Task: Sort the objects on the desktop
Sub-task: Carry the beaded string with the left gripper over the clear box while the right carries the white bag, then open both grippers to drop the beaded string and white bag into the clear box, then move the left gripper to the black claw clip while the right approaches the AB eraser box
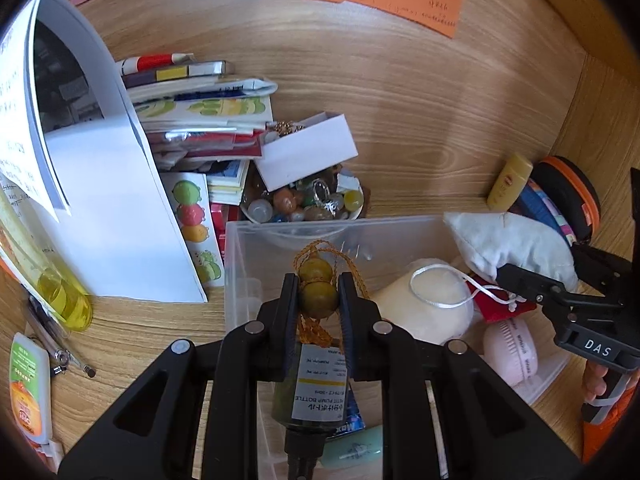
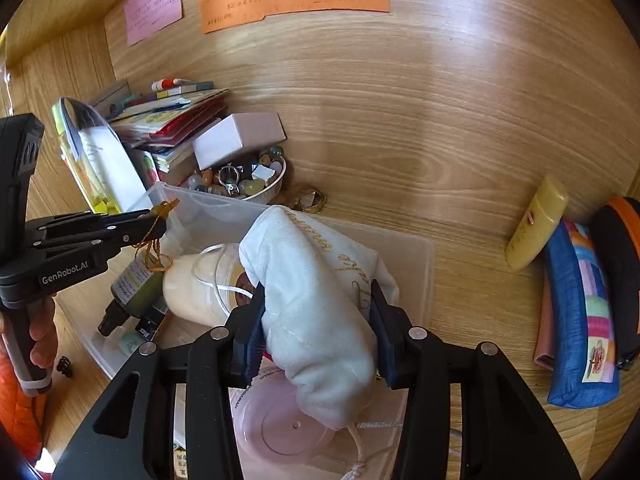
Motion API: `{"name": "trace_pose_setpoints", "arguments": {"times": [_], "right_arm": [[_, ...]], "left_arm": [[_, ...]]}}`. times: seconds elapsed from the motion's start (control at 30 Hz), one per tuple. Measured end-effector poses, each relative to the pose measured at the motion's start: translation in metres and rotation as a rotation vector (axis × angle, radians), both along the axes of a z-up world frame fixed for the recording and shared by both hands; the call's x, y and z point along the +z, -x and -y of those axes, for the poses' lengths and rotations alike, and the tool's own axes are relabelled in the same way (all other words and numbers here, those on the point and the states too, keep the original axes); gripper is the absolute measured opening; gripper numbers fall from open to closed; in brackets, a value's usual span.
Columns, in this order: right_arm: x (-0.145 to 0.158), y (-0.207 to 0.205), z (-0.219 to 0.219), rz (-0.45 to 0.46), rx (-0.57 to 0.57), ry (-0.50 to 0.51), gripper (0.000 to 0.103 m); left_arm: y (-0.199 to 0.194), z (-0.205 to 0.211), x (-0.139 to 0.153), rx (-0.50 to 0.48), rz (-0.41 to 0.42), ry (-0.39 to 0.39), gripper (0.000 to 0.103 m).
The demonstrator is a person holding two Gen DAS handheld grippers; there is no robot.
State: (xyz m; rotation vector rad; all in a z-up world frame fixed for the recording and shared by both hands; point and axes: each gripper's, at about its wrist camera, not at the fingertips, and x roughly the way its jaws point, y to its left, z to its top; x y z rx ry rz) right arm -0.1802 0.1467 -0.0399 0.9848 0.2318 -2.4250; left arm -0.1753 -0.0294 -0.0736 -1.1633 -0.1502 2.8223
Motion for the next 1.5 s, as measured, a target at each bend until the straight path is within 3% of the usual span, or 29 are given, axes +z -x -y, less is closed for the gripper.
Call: {"name": "trace_pose_setpoints", "arguments": {"times": [0.47, 0.57, 0.63, 0.7, 0.87, 1.0, 1.23, 1.4, 1.5], "right_arm": [[-0.004, -0.012, 0.020, -0.049, -0.001, -0.074, 0.059], [-0.003, -0.015, 0.023, -0.055, 0.004, -0.080, 0.065], [-0.003, -0.016, 0.024, -0.038, 0.018, -0.069, 0.077], [-0.001, -0.016, 0.023, -0.026, 0.026, -0.048, 0.080], [0.003, -0.016, 0.021, 0.002, 0.021, -0.013, 0.082], [0.009, -0.016, 0.019, 0.031, 0.015, 0.026, 0.082], [0.026, -0.034, 0.014, 0.002, 0.006, 0.023, 0.082], [0.037, -0.056, 0.010, -0.055, 0.009, -0.009, 0.087], [0.042, -0.069, 0.005, -0.082, 0.013, -0.012, 0.090]], "left_arm": [[-0.012, -0.022, 0.012, -0.020, 0.015, 0.034, 0.023], [-0.013, -0.020, 0.014, -0.019, 0.012, 0.034, 0.030], [-0.015, -0.018, 0.017, -0.023, 0.002, 0.023, 0.038], [-0.018, -0.016, 0.021, -0.015, -0.023, 0.025, 0.049], [-0.028, -0.017, 0.033, -0.020, -0.075, 0.039, 0.056], [-0.042, -0.015, 0.048, -0.022, -0.155, 0.044, 0.076], [-0.052, -0.008, 0.056, -0.030, -0.135, 0.005, 0.077], [-0.070, -0.006, 0.066, -0.018, -0.166, 0.042, 0.090], [-0.088, 0.000, 0.072, -0.019, -0.185, 0.048, 0.092]]}}
